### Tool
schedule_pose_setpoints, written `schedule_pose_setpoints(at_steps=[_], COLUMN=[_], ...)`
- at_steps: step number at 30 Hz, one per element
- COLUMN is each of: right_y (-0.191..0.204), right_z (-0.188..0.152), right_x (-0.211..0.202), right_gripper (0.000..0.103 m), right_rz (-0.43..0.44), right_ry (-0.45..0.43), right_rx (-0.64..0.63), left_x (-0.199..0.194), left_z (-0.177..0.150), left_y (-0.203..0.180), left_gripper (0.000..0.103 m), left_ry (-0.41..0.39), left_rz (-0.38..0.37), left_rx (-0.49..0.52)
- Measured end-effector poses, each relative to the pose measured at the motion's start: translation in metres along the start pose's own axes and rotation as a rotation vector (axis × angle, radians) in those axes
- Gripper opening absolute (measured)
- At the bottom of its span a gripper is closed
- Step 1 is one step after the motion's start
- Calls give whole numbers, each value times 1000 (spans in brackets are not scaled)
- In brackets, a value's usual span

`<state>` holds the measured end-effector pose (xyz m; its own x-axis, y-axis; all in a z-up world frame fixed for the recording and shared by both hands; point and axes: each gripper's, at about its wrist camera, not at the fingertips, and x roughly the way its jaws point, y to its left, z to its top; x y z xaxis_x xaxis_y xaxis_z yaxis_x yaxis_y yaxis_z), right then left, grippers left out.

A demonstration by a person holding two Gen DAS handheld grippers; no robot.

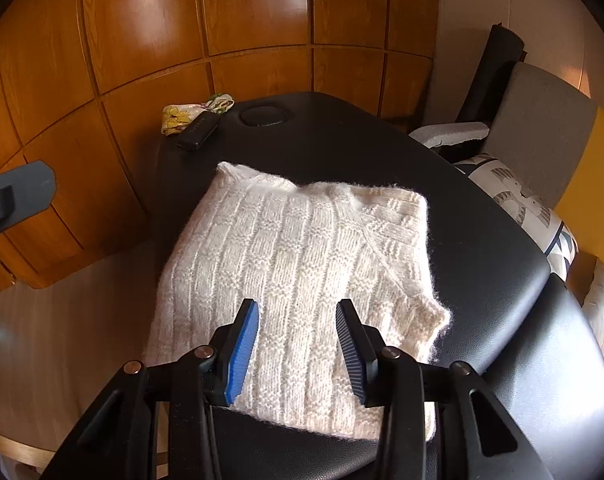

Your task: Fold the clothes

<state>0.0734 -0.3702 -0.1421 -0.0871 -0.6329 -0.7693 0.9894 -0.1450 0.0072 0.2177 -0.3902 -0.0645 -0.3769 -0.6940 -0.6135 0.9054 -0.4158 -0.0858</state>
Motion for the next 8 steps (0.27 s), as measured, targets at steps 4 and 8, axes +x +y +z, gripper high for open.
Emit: schedule_pose_setpoints(at_steps=[4,8], right_y=[-1,-5], right_z=[-4,-6], right_x=[1,0], right_gripper=[40,40], right_rz=[-11,-11], right_ry=[13,14], right_rx=[-7,2], left_x=[1,1], left_z=[4,1], left_y=[0,0], left_gripper=[92,92], left_ry=[25,4], left_rz=[-39,-17], left_rx=[-4,-1])
